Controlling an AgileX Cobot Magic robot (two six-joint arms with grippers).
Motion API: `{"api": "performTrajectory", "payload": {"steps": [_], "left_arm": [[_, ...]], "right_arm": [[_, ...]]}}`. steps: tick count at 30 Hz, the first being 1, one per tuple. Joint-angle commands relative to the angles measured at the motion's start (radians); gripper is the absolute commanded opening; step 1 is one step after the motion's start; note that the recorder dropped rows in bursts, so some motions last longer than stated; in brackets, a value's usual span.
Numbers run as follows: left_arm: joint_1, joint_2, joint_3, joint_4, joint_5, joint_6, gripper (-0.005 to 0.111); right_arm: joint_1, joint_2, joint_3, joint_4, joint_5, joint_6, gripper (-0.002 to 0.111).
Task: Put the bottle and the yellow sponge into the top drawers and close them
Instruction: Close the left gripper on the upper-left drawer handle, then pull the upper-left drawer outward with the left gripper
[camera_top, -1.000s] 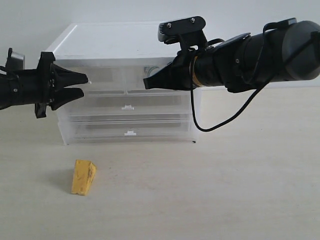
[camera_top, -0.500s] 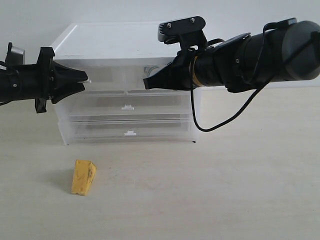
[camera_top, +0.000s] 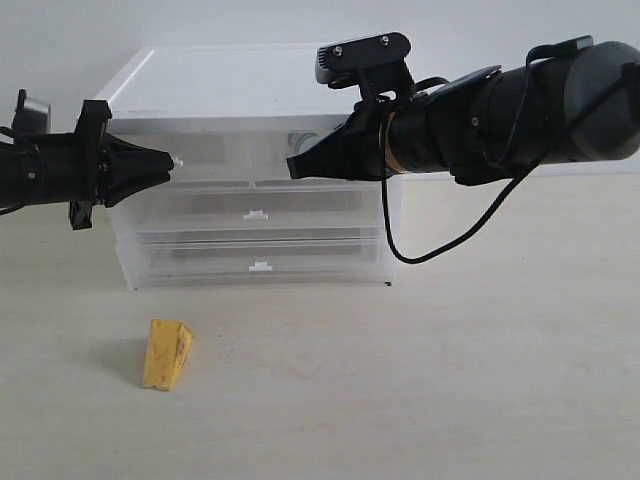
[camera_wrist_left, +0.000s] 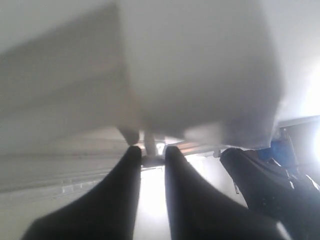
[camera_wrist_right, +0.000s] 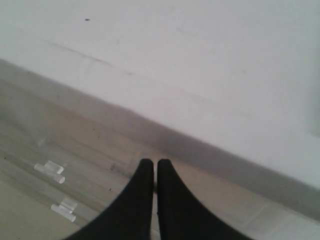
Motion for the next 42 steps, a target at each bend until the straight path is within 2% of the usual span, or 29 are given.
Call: {"api": "performTrajectory", "payload": {"steps": [1, 13, 21, 34, 42], "left_arm": [[0.001, -0.005, -0.008, -0.024, 0.015, 0.024, 0.006], [0.001, -0.003, -0.008, -0.024, 0.077, 0.057, 0.004], [0.001, -0.003, -0.005, -0.024, 0.164, 0.079, 0.004], [0.001, -0.003, 0.053, -0.024, 0.216, 0.136, 0.004], [0.003, -0.059, 0.167, -0.024, 0.216, 0.206, 0.004]], "right_arm": [[-0.008, 0.017, -0.026, -0.005, -0.002, -0.002, 0.000], [-0.008, 0.017, -0.026, -0.005, -0.013, -0.002, 0.000], [-0.008, 0.017, -0.026, -0.005, -0.005, -0.012, 0.000], [-0.008, 0.017, -0.026, -0.005, 0.002, -0.031, 0.000], [-0.008, 0.017, -0.026, -0.005, 0.005, -0.039, 0.000]]}}
